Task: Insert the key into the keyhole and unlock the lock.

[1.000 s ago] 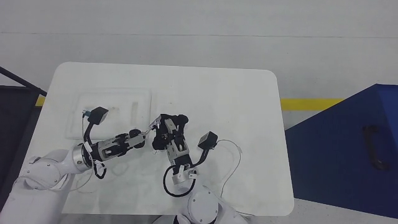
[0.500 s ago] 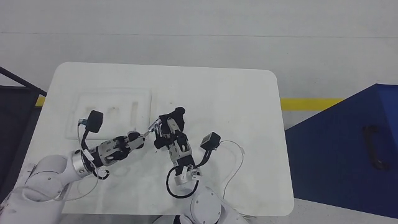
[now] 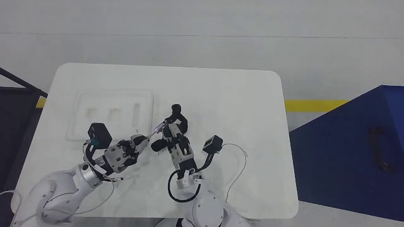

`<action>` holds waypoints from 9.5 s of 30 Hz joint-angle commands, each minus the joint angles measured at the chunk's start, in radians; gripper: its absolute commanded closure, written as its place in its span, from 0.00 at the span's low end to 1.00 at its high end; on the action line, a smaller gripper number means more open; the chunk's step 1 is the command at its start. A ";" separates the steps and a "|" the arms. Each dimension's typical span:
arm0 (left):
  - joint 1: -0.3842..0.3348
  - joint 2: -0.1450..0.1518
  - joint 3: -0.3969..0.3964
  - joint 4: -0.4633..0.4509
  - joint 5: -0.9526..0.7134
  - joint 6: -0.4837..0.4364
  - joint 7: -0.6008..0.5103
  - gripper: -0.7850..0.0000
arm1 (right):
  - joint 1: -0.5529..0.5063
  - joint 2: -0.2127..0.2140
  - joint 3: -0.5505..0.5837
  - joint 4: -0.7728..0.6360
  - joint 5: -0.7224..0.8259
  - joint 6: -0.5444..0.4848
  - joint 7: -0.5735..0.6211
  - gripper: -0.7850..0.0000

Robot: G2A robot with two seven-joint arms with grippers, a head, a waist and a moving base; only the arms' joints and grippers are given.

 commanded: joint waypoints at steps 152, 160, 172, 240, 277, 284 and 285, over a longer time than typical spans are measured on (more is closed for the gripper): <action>0.120 -0.052 0.012 -0.021 0.865 0.501 0.808 0.00 | -0.090 -0.003 0.151 0.000 -0.073 -0.286 0.226 1.00; 0.119 -0.053 -0.020 -0.041 0.788 0.428 0.776 0.00 | -0.087 -0.006 0.128 0.135 -0.684 -0.461 -0.083 1.00; 0.126 -0.059 -0.013 -0.052 0.809 0.434 0.778 0.00 | 0.016 -0.043 0.065 0.399 -0.924 -0.345 -0.298 1.00; -0.084 -0.049 0.167 0.141 0.815 0.172 0.716 1.00 | 0.034 -0.063 0.079 0.371 -0.863 -0.222 -0.377 1.00; 0.015 -0.048 0.006 0.037 0.420 0.126 0.611 0.00 | 0.000 -0.057 0.123 0.331 -0.596 -0.152 -0.178 1.00; 0.052 -0.054 0.010 0.005 0.386 0.128 0.598 0.00 | -0.039 -0.034 0.139 0.197 -0.260 0.050 0.033 1.00; 0.054 -0.054 0.013 0.004 0.388 0.128 0.597 0.00 | -0.041 -0.033 0.148 0.185 -0.241 0.081 0.036 1.00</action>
